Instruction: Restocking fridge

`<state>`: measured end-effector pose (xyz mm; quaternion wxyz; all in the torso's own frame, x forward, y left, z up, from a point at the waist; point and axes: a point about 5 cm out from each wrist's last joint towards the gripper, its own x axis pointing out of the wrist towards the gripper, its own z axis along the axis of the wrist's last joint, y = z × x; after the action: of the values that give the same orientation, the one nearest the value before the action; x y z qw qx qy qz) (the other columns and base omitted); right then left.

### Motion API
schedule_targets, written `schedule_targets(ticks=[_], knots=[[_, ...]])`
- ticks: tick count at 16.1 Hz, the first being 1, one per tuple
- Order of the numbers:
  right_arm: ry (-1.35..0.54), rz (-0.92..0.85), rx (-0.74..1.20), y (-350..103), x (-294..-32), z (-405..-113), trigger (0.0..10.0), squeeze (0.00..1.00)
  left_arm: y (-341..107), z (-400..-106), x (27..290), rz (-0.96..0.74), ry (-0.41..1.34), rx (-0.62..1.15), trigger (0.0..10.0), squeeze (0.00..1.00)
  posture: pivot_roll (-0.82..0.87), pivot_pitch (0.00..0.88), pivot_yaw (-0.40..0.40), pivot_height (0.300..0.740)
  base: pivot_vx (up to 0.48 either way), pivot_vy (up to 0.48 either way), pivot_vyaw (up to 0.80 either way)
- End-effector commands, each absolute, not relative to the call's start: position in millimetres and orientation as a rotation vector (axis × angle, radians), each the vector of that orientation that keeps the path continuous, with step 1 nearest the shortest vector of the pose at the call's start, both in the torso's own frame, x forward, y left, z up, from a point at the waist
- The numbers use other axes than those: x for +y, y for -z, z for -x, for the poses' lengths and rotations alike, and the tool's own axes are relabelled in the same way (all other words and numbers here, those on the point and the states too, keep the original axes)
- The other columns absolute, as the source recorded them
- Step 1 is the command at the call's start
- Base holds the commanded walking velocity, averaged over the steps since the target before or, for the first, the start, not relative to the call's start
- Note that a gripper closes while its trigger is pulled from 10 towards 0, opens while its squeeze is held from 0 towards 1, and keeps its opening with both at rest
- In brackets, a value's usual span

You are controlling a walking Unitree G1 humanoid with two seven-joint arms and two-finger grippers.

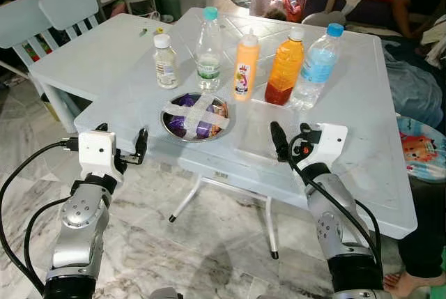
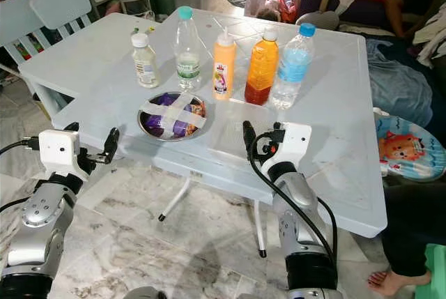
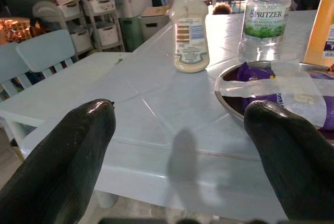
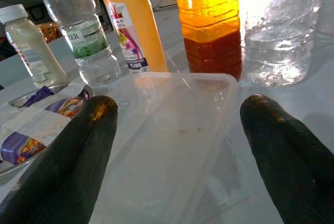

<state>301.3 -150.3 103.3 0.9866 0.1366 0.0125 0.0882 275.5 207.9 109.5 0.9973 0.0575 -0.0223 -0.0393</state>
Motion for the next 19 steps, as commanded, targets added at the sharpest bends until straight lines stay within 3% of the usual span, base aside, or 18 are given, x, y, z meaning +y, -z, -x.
schedule_targets(ticks=[1, 7, 9, 12, 13, 14, 15, 19], knots=[[-0.168, -0.271, 0.03, -100, -152, -299, 10.0, 0.0, -115, -277, 209, -0.123, 0.08, -0.062, 10.0, 0.0, 0.01, 0.022, 0.003, 0.74, 0.0, 0.0, 0.0], [-0.171, -0.344, 0.048, -97, -142, -292, 10.0, 0.0, -117, -280, 208, -0.106, 0.09, -0.074, 10.0, 0.0, 0.0, 0.022, 0.006, 0.74, 0.0, 0.0, 0.0], [-0.175, -0.485, 0.099, -95, -136, -297, 10.0, 0.0, -116, -279, 206, -0.109, 0.097, -0.072, 10.0, 0.0, 0.01, 0.021, 0.004, 0.74, 0.0, 0.0, 0.0], [-0.181, -0.535, 0.146, -90, -133, -298, 10.0, 0.0, -116, -279, 205, -0.11, 0.1, -0.073, 10.0, 0.0, 0.01, 0.022, 0.0, 0.74, 0.0, 0.0, 0.0], [-0.189, -0.534, 0.148, -90, -133, -297, 8.2, 0.0, -116, -280, 205, -0.11, 0.1, -0.073, 10.0, 0.0, 0.01, 0.023, 0.0, 0.74, 0.0, 0.0, 0.0], [-0.194, -0.542, 0.154, -89, -133, -297, 3.1, 0.0, -116, -280, 205, -0.11, 0.1, -0.073, 10.0, 0.0, 0.01, 0.021, 0.002, 0.74, 0.0, 0.0, 0.0], [-0.197, -0.567, 0.167, -89, -132, -297, 0.0, 0.0, -116, -280, 204, -0.109, 0.102, -0.072, 10.0, 0.0, 0.01, 0.021, 0.001, 0.74, 0.0, 0.0, 0.0], [-0.227, -0.591, 0.223, -89, -121, -299, 0.0, 0.0, -117, -283, 205, -0.115, 0.107, -0.076, 10.0, 0.0, -0.01, 0.028, 0.006, 0.74, 0.0, 0.0, 0.0]])
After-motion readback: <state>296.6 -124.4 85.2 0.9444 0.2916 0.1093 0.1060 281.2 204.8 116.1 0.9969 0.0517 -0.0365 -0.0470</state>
